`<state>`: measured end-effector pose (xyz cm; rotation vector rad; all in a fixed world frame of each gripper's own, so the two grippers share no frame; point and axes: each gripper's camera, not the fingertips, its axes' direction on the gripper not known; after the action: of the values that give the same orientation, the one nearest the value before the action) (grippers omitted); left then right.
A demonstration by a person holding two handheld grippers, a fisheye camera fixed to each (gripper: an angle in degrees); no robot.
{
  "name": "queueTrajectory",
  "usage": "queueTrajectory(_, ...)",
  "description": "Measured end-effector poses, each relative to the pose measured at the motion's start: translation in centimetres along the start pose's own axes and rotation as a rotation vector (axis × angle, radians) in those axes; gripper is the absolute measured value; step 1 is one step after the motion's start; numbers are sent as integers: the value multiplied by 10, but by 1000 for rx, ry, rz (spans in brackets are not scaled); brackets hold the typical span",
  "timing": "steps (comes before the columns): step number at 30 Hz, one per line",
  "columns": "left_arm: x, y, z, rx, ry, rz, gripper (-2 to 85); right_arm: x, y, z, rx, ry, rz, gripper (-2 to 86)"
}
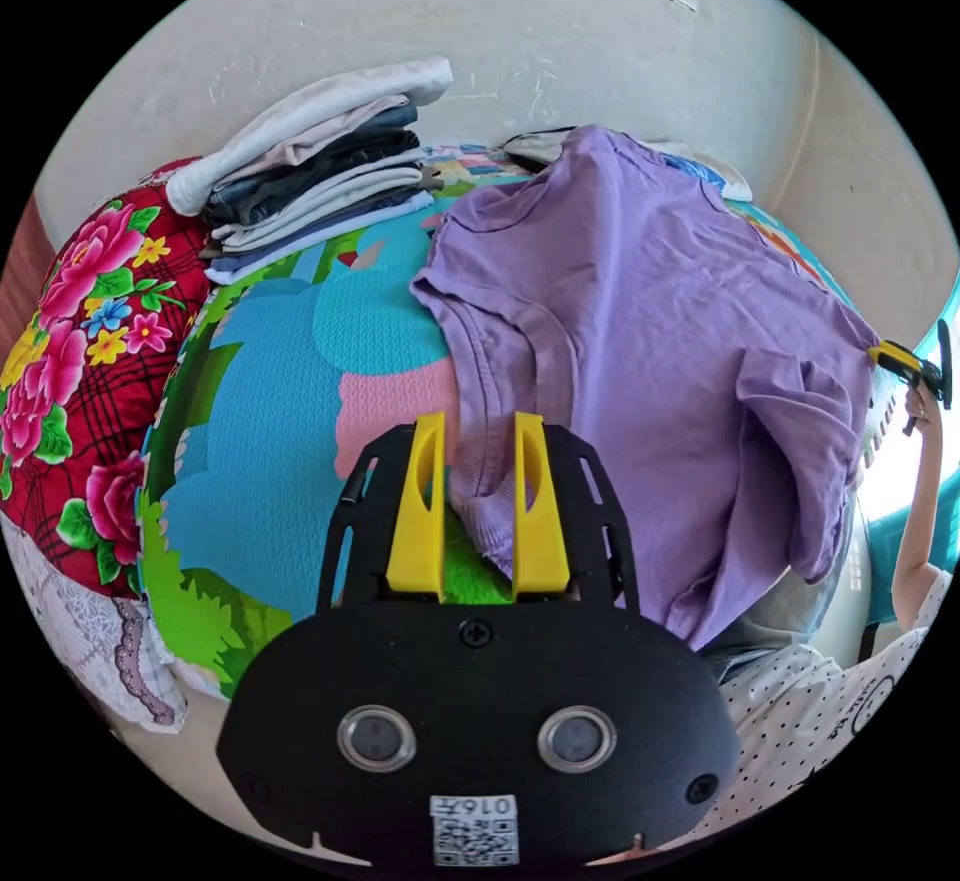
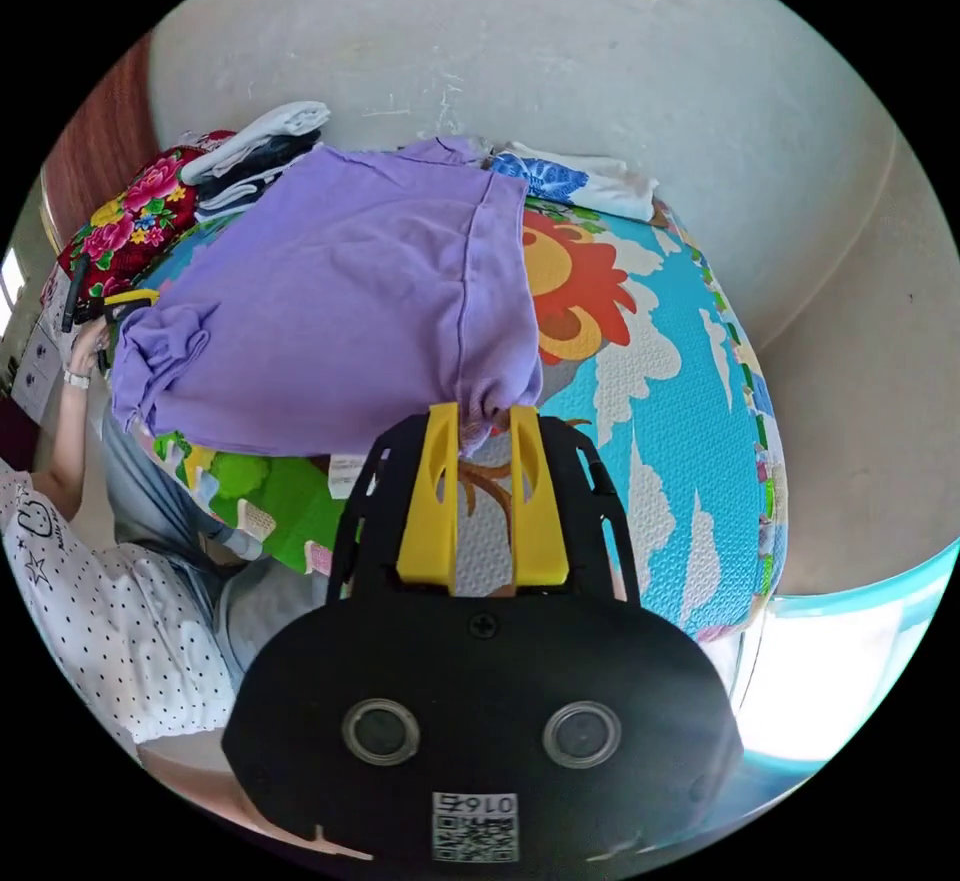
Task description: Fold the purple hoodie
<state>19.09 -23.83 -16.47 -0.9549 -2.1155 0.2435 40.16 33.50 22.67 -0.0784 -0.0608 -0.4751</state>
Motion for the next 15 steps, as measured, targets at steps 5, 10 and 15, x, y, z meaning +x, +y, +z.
queueTrajectory(5,-13,-3,1,1,-51,-24,49,-1,8,-83,291,-75,-20,72)
queueTrajectory(10,-24,-6,-4,-38,-73,-17,43,-2,9,-131,318,-57,-79,72)
queueTrajectory(15,-42,0,-11,-14,45,-10,75,-3,33,-92,-109,41,-224,78)
